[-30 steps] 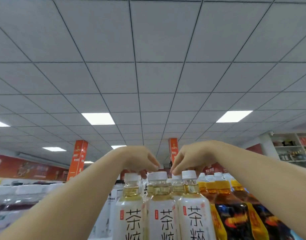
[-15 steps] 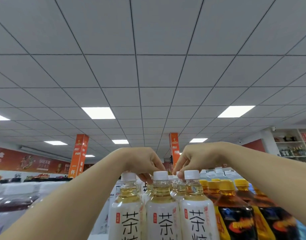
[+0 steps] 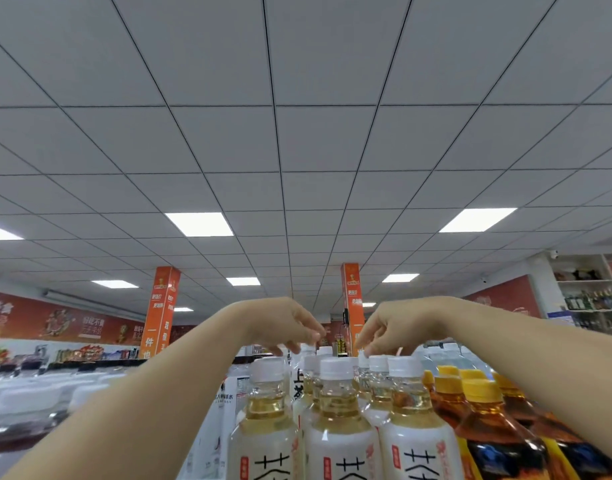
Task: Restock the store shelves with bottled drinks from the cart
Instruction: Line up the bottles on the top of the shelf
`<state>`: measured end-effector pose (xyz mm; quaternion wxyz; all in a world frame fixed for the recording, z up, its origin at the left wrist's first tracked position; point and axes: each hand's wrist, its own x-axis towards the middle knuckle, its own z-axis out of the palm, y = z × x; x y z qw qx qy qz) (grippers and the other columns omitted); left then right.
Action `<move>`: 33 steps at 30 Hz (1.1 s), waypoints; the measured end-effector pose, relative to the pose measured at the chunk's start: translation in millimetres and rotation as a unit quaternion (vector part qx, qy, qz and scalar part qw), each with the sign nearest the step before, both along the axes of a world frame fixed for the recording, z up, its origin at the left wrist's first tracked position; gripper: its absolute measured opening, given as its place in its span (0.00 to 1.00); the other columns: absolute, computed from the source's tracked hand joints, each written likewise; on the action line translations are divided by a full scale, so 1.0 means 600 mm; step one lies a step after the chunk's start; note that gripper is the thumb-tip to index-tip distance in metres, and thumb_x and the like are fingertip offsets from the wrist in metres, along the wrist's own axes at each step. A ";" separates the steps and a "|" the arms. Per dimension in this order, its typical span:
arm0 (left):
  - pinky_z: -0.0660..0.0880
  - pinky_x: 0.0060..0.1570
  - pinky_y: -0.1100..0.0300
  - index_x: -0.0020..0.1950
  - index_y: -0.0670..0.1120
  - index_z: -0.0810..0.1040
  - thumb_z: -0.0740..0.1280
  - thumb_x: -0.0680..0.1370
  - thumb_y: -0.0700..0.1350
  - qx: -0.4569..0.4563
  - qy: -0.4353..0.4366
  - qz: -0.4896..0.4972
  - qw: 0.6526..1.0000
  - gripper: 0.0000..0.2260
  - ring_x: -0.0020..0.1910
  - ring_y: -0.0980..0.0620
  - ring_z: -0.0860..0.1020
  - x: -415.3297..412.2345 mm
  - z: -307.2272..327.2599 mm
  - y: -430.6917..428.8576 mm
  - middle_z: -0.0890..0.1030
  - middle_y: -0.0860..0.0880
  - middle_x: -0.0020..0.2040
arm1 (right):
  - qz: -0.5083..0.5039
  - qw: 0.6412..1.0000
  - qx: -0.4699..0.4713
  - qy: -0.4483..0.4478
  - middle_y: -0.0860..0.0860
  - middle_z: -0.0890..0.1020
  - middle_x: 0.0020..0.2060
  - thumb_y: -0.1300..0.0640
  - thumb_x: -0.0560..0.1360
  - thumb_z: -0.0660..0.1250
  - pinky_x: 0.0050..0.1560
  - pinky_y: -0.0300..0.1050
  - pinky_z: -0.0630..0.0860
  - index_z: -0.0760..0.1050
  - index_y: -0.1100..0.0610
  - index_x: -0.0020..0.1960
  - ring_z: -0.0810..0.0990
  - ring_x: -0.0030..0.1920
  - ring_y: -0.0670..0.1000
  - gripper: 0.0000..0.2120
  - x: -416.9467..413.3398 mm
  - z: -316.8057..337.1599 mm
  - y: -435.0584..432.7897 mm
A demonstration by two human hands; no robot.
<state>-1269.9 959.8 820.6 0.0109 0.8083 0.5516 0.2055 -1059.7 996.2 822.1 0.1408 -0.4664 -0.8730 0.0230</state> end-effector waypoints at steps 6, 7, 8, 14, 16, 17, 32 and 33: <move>0.77 0.44 0.67 0.66 0.49 0.74 0.65 0.78 0.45 -0.054 0.030 -0.018 0.998 0.16 0.40 0.59 0.80 0.013 -0.013 0.032 0.76 0.57 0.46 | 0.017 1.000 0.003 -0.015 0.42 0.77 0.53 0.52 0.77 0.64 0.52 0.37 0.76 0.75 0.52 0.64 0.78 0.57 0.46 0.16 -0.007 -0.017 0.018; 0.78 0.43 0.67 0.65 0.48 0.75 0.66 0.78 0.44 -0.048 0.028 -0.020 0.998 0.16 0.40 0.59 0.80 0.013 -0.013 0.035 0.76 0.59 0.45 | 0.021 1.000 0.007 -0.016 0.43 0.78 0.56 0.52 0.77 0.64 0.53 0.38 0.76 0.75 0.53 0.64 0.78 0.57 0.46 0.16 -0.004 -0.018 0.020; 0.78 0.45 0.66 0.65 0.48 0.75 0.65 0.78 0.44 -0.044 0.026 -0.023 0.998 0.15 0.40 0.58 0.80 0.013 -0.014 0.037 0.76 0.59 0.44 | 0.025 0.999 0.011 -0.016 0.44 0.78 0.58 0.52 0.78 0.63 0.55 0.39 0.76 0.75 0.53 0.64 0.78 0.58 0.45 0.15 -0.001 -0.018 0.022; 0.79 0.47 0.63 0.64 0.47 0.75 0.65 0.78 0.46 -0.046 0.012 -0.035 0.998 0.14 0.44 0.55 0.81 0.012 -0.019 0.048 0.81 0.51 0.48 | 0.036 0.999 0.009 -0.015 0.48 0.78 0.62 0.52 0.77 0.64 0.59 0.42 0.76 0.75 0.54 0.63 0.78 0.58 0.44 0.16 0.004 -0.018 0.026; 0.79 0.47 0.63 0.64 0.48 0.75 0.65 0.78 0.46 -0.050 0.004 -0.039 0.998 0.14 0.44 0.54 0.81 0.012 -0.020 0.052 0.81 0.51 0.50 | 0.040 0.999 0.008 -0.012 0.48 0.79 0.61 0.52 0.77 0.64 0.60 0.44 0.76 0.75 0.53 0.64 0.78 0.58 0.44 0.16 0.004 -0.019 0.028; 0.79 0.47 0.64 0.64 0.48 0.75 0.65 0.78 0.46 -0.052 -0.002 -0.041 0.998 0.14 0.45 0.54 0.82 0.012 -0.020 0.054 0.82 0.51 0.51 | 0.042 0.999 0.008 -0.013 0.48 0.79 0.60 0.52 0.77 0.64 0.60 0.45 0.76 0.75 0.53 0.64 0.78 0.58 0.44 0.16 0.004 -0.019 0.029; 0.77 0.53 0.60 0.60 0.54 0.76 0.61 0.74 0.60 0.060 -0.127 0.007 0.990 0.18 0.51 0.57 0.79 -0.064 -0.019 -0.083 0.81 0.57 0.52 | 0.136 0.982 0.121 0.053 0.41 0.81 0.52 0.40 0.75 0.59 0.52 0.33 0.74 0.75 0.47 0.61 0.80 0.50 0.38 0.19 -0.046 0.004 -0.088; 0.77 0.54 0.59 0.60 0.55 0.75 0.61 0.71 0.62 0.034 -0.121 0.002 0.992 0.21 0.53 0.58 0.79 -0.070 -0.027 -0.100 0.81 0.57 0.53 | 0.143 0.983 0.114 0.020 0.41 0.81 0.53 0.39 0.75 0.59 0.55 0.34 0.74 0.76 0.47 0.61 0.79 0.51 0.38 0.20 -0.055 0.000 -0.102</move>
